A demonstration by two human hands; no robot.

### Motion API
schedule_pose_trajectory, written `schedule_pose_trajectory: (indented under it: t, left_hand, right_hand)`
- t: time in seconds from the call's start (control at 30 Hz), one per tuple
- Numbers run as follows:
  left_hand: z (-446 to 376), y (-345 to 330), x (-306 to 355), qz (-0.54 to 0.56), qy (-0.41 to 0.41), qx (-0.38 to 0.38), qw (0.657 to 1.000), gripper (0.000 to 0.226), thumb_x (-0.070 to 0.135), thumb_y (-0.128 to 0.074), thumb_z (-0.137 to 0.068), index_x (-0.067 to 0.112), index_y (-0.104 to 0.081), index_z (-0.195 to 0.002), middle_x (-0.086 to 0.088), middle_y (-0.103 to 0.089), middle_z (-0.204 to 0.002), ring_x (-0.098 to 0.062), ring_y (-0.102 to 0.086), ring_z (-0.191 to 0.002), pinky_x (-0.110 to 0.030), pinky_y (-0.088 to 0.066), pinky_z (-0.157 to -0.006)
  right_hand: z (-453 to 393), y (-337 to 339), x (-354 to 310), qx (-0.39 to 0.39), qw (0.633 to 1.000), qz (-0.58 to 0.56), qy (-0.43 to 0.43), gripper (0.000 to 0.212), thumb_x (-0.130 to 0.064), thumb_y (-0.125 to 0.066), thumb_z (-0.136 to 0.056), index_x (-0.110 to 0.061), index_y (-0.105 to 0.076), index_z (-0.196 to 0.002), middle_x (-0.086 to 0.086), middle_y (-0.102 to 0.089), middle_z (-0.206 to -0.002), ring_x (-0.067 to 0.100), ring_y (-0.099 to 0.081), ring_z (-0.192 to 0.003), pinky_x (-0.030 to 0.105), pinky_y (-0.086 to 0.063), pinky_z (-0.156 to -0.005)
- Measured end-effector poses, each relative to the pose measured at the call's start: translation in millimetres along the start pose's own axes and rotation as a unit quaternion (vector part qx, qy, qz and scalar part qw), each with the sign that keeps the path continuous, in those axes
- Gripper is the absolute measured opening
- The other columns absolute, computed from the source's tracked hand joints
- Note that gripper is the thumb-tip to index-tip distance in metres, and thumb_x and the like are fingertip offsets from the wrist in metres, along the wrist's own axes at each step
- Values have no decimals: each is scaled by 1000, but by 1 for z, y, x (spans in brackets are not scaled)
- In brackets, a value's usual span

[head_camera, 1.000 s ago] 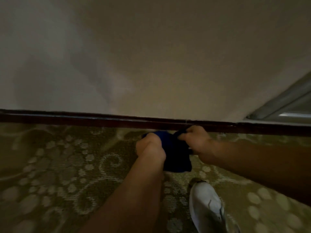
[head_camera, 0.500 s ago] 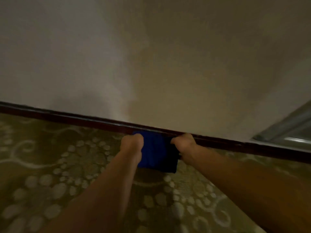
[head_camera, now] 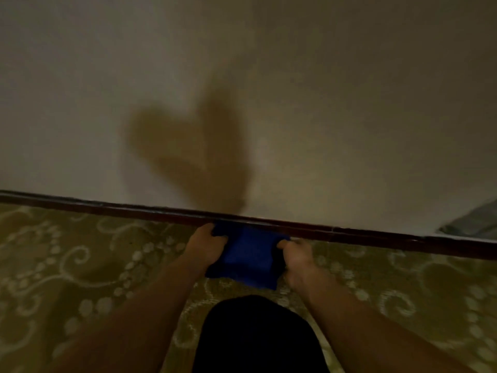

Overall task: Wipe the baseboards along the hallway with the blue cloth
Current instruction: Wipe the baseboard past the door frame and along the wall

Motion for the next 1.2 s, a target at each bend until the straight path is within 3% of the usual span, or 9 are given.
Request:
schedule_pose_trajectory:
  t: [0.13, 0.23, 0.3, 0.43, 0.53, 0.87, 0.93, 1.07, 1.2]
  left_hand:
    - [-44, -33, -34, 119, 27, 9, 992, 37, 21, -60, -81, 12, -56, -117, -10, -65, -105, -35, -64, -98, -54, -52, -90]
    - [-53, -49, -49, 256, 73, 7, 964, 30, 11, -58, -94, 10, -45, -121, -8, -55, -113, -36, -58, -109, -56, -47, -98]
    - [-62, -67, -65, 348, 130, 10, 928, 46, 12, -55, -98, 11, -35, -140, -10, -49, -128, -39, -53, -119, -56, -44, -103]
    - [-64, -100, -80, 469, 212, 30, 857, 58, 21, -57, -98, 13, -30, -149, -15, -44, -146, -40, -50, -126, -55, -43, -105]
    - [-73, -101, -83, 497, 223, 43, 837, 54, 22, -62, -95, 12, -39, -143, -14, -50, -140, -39, -53, -120, -54, -47, -102]
    - [-89, -113, -94, 559, 240, -20, 793, 73, 28, -71, -86, 21, -36, -150, -12, -47, -146, -43, -54, -120, -62, -47, -97]
    - [-103, -125, -106, 548, 242, -38, 800, 80, 33, -76, -73, 22, -44, -146, -14, -52, -142, -43, -58, -115, -65, -49, -91]
    - [-86, -103, -86, 526, 209, -32, 824, 64, 22, -70, -88, 18, -43, -145, -12, -54, -137, -41, -58, -114, -60, -49, -95]
    - [-88, -101, -105, 559, 229, 27, 796, 60, 29, -66, -85, 13, -49, -140, -14, -55, -139, -38, -56, -122, -53, -46, -103]
  right_hand:
    - [-33, 0, -4, 61, 998, -1, 9, 33, -10, -55, -94, -3, -48, -125, 13, -53, -115, 35, -54, -107, 49, -45, -100]
    - [-50, -2, -8, 79, 997, -4, 12, 41, -13, -60, -90, -4, -46, -127, 13, -54, -119, 39, -55, -107, 55, -47, -97]
    - [-60, -6, -7, 88, 996, 26, 3, 49, -17, -65, -87, -1, -45, -129, 15, -54, -123, 40, -56, -106, 54, -49, -94]
    - [-66, -26, -21, 70, 982, 177, 7, 37, -12, -65, -89, 9, -54, -117, 23, -62, -106, 40, -62, -97, 55, -51, -90]
    - [-69, -27, -29, 80, 982, 170, -6, 27, -6, -56, -95, 6, -54, -118, 20, -61, -99, 33, -60, -90, 47, -49, -96]
    - [-69, -49, 23, 174, 983, -54, 16, 40, -18, -62, -92, -1, -53, -127, 18, -56, -129, 33, -56, -113, 43, -49, -95]
    - [-66, -38, 16, 180, 982, -61, 25, 38, -18, -64, -91, -4, -55, -125, 15, -59, -125, 31, -57, -110, 37, -49, -93]
    - [-62, -22, 6, 216, 970, -105, 28, 43, -17, -59, -94, -4, -48, -133, 18, -54, -131, 33, -54, -117, 38, -46, -91]
    - [-57, -75, 8, 157, 985, -40, 56, 8, -12, -63, -89, -8, -57, -91, 12, -62, -92, 26, -60, -86, 30, -50, -67]
Point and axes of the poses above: each hand's wrist, its own z-axis away from the middle knuckle, its own y-axis out of the back of the hand, x = y × z, the point moved 9 cm from there along -z, towards the middle knuckle
